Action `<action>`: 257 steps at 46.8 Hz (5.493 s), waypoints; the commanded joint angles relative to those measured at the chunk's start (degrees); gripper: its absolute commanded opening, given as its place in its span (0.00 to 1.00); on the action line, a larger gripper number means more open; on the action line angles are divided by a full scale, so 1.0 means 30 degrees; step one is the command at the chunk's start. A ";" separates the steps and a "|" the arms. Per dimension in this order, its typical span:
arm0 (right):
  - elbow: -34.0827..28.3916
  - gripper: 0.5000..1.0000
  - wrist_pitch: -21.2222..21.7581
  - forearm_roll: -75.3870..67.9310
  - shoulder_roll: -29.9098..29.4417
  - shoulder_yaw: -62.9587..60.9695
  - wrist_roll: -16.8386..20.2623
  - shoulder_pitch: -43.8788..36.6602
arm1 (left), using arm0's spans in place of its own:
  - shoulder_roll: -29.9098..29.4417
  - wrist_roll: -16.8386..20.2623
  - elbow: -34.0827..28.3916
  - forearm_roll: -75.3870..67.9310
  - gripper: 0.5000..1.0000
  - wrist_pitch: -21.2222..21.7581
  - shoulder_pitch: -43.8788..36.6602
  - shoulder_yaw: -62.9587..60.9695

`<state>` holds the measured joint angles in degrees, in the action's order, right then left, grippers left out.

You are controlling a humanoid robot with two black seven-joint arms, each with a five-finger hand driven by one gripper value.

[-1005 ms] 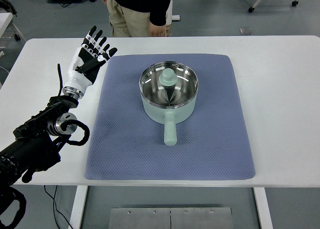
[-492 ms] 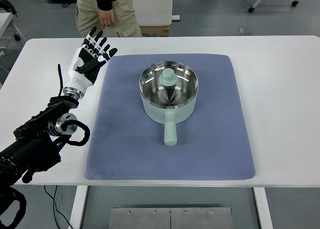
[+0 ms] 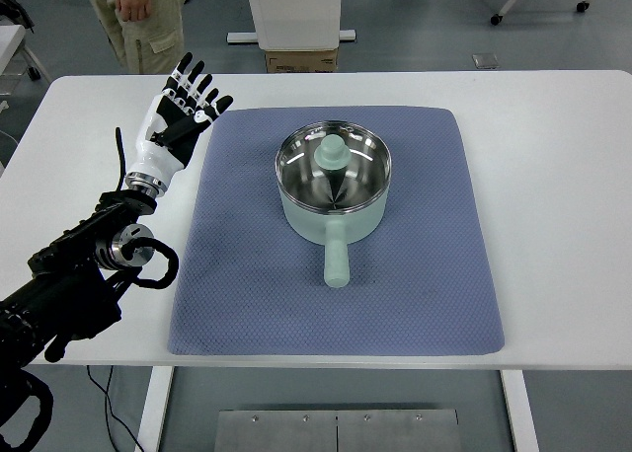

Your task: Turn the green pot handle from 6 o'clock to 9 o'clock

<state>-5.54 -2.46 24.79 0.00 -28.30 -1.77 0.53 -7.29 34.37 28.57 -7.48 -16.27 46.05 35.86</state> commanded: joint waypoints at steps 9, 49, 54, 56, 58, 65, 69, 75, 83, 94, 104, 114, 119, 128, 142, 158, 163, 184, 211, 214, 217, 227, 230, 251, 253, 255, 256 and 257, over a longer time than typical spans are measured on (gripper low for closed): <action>0.0000 1.00 0.0000 -0.0002 0.0000 0.0000 0.0003 0.0000 | 0.0000 0.0028 0.0000 0.0003 1.00 -0.0026 0.0001 -0.0001; 0.0000 1.00 0.0000 -0.0031 0.0000 0.0000 0.0003 0.0000 | -0.0146 0.0057 0.0322 0.0091 1.00 -0.0113 0.0177 0.0175; 0.0000 1.00 0.0000 -0.0002 0.0000 0.0000 0.0003 0.0000 | -0.0176 0.0057 0.0293 0.0091 1.00 -0.0113 0.0294 0.0204; 0.0000 1.00 0.0000 -0.0002 0.0000 0.0000 0.0003 0.0000 | -0.0205 0.0087 0.0322 0.0091 1.00 -0.0113 0.0324 0.0204; 0.0000 1.00 0.0000 -0.0002 0.0000 0.0000 0.0032 0.0000 | -0.0264 0.0087 0.0322 0.0120 1.00 -0.0113 0.0353 0.0204; 0.0000 1.00 0.0000 -0.0002 0.0000 0.0000 0.0003 0.0000 | -0.0381 0.0087 0.0322 0.0120 1.00 -0.0113 0.0440 0.0204; 0.0000 1.00 0.0000 -0.0002 0.0000 0.0000 0.0003 0.0000 | -0.0410 0.0087 0.0322 0.0091 1.00 -0.0143 0.0529 0.0204; 0.0000 1.00 0.0000 -0.0002 0.0000 0.0000 0.0003 0.0000 | -0.0703 0.0087 0.0730 0.0062 1.00 -0.0231 0.0558 0.0204; 0.0000 1.00 0.0000 -0.0002 0.0000 0.0000 0.0003 0.0000 | -0.1172 0.0087 0.1757 -0.0026 1.00 -0.0143 0.0499 0.0233; 0.0000 1.00 0.0000 -0.0002 0.0000 0.0000 0.0003 0.0000 | -0.2137 0.0058 0.3454 -0.0143 1.00 -0.0231 0.0441 0.0204; 0.0000 1.00 0.0000 -0.0002 0.0000 0.0000 0.0003 0.0000 | -0.3573 0.0145 0.6355 -0.1430 1.00 -0.0231 0.0382 0.0175; 0.0000 1.00 0.0000 -0.0002 0.0000 0.0000 0.0003 0.0000 | -0.4511 0.0210 0.7587 -0.4651 1.00 -0.0231 0.0411 0.0175; 0.0000 1.00 0.0000 -0.0002 0.0000 0.0000 0.0003 0.0000 | -0.4834 0.0210 0.7851 -0.6907 1.00 -0.0231 0.0411 0.0116; 0.0000 1.00 0.0000 -0.0002 0.0000 0.0000 0.0003 0.0000 | -0.4893 0.0210 0.8260 -0.9137 1.00 -0.0815 0.0499 -0.0001; 0.0000 1.00 0.0000 -0.0002 0.0000 0.0000 0.0003 0.0000 | -0.5830 0.0210 1.0282 -0.9196 1.00 -0.1197 0.1085 -0.0030; 0.0000 1.00 0.0000 -0.0002 0.0000 0.0000 0.0003 0.0000 | -0.5684 0.0210 1.0634 -1.2563 1.00 -0.1197 0.1290 -0.0060; 0.0000 1.00 0.0000 -0.0002 0.0000 0.0000 0.0003 0.0000 | -0.5713 0.0210 1.1335 -1.3325 1.00 -0.1197 0.1261 -0.0060; 0.0000 1.00 0.0000 -0.0002 0.0000 0.0000 0.0003 0.0000 | -0.7440 0.0210 1.6082 -1.7017 1.00 -0.1343 0.0704 -0.0147; 0.0000 1.00 0.0000 -0.0002 0.0000 0.0000 0.0003 0.0000 | -0.9522 0.0210 1.9276 -2.2993 1.00 -0.1491 0.1583 -0.2226; 0.0000 1.00 0.0000 -0.0002 0.0000 0.0000 0.0003 0.0000 | -0.9551 0.0210 1.9481 -2.3579 1.00 -0.1490 0.1758 -0.2520; 0.0000 1.00 0.0000 -0.0031 0.0000 0.0000 0.0032 0.0000 | -0.9522 0.0210 1.9657 -2.4107 1.00 -0.1490 0.1934 -0.2725; 0.0000 1.00 0.0000 -0.0002 0.0000 0.0000 0.0003 0.0000 | -0.9229 0.0210 1.9658 -2.5659 1.00 -0.1403 0.2608 -0.3955; 0.0000 1.00 0.0000 -0.0002 0.0000 0.0000 0.0003 0.0000 | -0.9025 0.0210 1.9658 -2.6333 1.00 -0.1403 0.2696 -0.4190; 0.0000 1.00 0.0000 -0.0002 0.0000 0.0000 0.0003 0.0000 | -0.8292 0.0210 1.9482 -2.9849 1.00 -0.1432 0.3751 -0.4864; 0.0000 1.00 0.0000 -0.0002 0.0000 0.0000 0.0003 0.0000 | -0.8116 0.0210 1.9424 -3.0113 1.00 -0.1432 0.3839 -0.4952; 0.0000 1.00 0.0000 -0.0002 0.0000 0.0000 0.0003 0.0000 | -0.7999 0.0210 1.9249 -3.0377 1.00 -0.1432 0.3868 -0.5039; 0.0000 1.00 0.0000 -0.0002 0.0000 0.0000 0.0003 0.0000 | -0.7940 0.0210 1.9161 -3.0494 1.00 -0.1432 0.3926 -0.5069; 0.0000 1.00 0.0000 -0.0002 0.0000 0.0000 0.0003 0.0000 | -0.7882 0.0210 1.9102 -3.0582 1.00 -0.1432 0.3927 -0.5098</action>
<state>-5.54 -2.46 24.78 0.00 -28.30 -1.75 0.52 -31.46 35.00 86.52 -98.26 -20.57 57.62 20.83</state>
